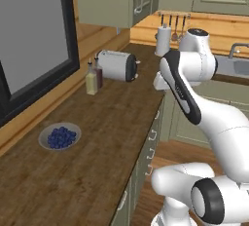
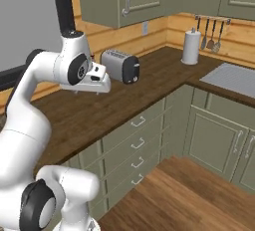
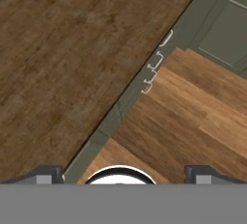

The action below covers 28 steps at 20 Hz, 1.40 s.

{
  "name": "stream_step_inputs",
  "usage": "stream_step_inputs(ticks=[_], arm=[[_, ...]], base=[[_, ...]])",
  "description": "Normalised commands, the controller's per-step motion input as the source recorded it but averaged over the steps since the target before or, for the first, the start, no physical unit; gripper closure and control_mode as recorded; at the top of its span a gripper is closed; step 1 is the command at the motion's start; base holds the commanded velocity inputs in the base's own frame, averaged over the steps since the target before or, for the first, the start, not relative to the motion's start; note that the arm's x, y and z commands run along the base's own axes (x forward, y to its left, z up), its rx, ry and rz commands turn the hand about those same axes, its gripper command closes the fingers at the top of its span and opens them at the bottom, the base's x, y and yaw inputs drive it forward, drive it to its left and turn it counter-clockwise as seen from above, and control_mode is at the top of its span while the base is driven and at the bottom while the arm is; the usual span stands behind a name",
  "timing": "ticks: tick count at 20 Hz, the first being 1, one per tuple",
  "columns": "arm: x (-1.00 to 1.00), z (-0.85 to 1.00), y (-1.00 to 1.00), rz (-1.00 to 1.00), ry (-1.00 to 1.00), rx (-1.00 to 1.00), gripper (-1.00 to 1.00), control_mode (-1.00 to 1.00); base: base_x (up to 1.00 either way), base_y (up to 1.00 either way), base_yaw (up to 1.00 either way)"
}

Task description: Take a straw from the drawer in front and place it inside the glass cup on the dining counter.

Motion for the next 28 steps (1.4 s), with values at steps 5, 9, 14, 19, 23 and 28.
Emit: stream_step_inputs(ticks=[5,9,14,19,23,28], arm=[[0.0,-0.17,0.08,-0.04,0.03,0.0,-1.0,-1.0],[0.39,-0.81,-0.29,-0.04,-0.03,0.21,-1.0,-1.0],[0.59,-0.96,-0.93,0.0,-0.05,0.52,-1.0,-1.0],[0.54,-0.73,-0.91,0.0,0.0,0.54,-1.0,-1.0],[0.55,-0.58,-0.45,0.0,0.0,0.43,-1.0,-1.0],[0.57,-0.55,-0.28,0.0,0.0,0.3,-1.0,-1.0]], base=[[0.02,0.24,-0.06],[0.0,0.0,0.0],[0.0,0.0,0.0],[0.0,0.0,0.0],[0.0,0.0,0.0],[0.0,0.0,0.0]])
